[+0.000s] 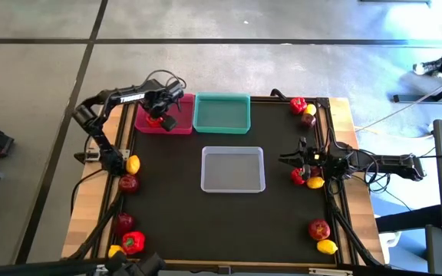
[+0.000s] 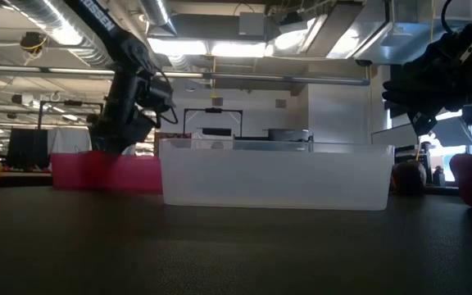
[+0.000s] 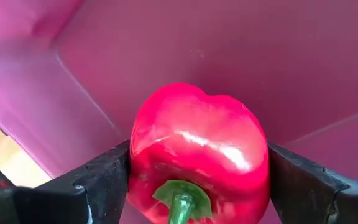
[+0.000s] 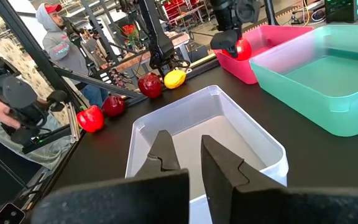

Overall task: Sort produce into baskets
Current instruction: Put the red bell pepper into the red bin

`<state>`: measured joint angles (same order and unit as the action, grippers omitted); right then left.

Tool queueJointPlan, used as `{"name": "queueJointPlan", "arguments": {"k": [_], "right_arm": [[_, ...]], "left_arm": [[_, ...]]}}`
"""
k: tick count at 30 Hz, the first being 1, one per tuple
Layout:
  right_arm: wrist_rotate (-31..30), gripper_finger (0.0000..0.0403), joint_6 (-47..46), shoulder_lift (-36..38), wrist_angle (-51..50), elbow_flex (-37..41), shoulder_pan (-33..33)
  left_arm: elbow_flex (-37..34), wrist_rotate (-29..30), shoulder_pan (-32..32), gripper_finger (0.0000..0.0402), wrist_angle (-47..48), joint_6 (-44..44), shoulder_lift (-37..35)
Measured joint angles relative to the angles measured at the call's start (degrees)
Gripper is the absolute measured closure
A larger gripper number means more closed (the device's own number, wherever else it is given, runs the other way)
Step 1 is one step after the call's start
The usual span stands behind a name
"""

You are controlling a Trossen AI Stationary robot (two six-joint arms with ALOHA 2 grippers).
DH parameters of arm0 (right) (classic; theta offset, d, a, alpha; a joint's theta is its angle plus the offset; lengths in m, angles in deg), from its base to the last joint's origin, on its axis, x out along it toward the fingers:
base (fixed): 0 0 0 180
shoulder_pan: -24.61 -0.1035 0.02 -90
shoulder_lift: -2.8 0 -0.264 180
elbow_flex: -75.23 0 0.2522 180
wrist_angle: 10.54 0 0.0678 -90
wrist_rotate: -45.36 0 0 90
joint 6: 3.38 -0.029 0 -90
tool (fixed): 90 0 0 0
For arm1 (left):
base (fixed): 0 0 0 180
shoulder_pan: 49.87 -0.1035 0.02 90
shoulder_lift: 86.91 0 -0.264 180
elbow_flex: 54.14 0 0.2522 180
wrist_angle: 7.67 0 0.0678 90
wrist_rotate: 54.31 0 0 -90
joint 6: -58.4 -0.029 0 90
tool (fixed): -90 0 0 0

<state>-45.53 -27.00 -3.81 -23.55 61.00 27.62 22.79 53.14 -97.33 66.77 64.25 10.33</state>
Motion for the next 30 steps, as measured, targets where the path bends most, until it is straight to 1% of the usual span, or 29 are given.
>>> {"name": "queueJointPlan", "arguments": {"k": [7, 9, 14, 16, 19, 23, 30], "right_arm": [[-0.01, 0.0384, -0.02, 0.00, -0.02, 0.00, -0.01], [0.00, 0.0384, -0.02, 0.00, -0.02, 0.00, -0.01], [-0.02, 0.0384, -0.02, -0.02, -0.02, 0.00, 0.00], [0.00, 0.0384, -0.02, 0.00, -0.02, 0.00, -0.01], [0.00, 0.0384, -0.04, -0.02, -0.02, 0.00, 0.00], [0.00, 0.0384, -0.04, -0.02, 0.05, 0.00, 0.00], [-0.50, 0.0384, -0.04, -0.02, 1.06, 0.00, 0.00]], "left_arm": [[0.04, -0.04, 0.00, 0.0082, 0.59, -2.38, 0.20], [0.04, -0.09, 0.00, 0.0069, 0.59, -2.32, 0.20], [0.04, -0.86, 0.00, 0.0016, 0.57, -3.12, 0.28], [0.05, -0.85, 0.00, 0.0007, 0.56, -3.17, 0.29], [0.77, -0.81, 0.00, 0.0013, 2.12, -3.15, 0.31], [3.40, -0.41, 0.00, 0.0018, 4.39, -4.15, 0.12], [9.09, -0.07, 1.47, 0.0016, 4.32, -3.67, -5.43]]}}
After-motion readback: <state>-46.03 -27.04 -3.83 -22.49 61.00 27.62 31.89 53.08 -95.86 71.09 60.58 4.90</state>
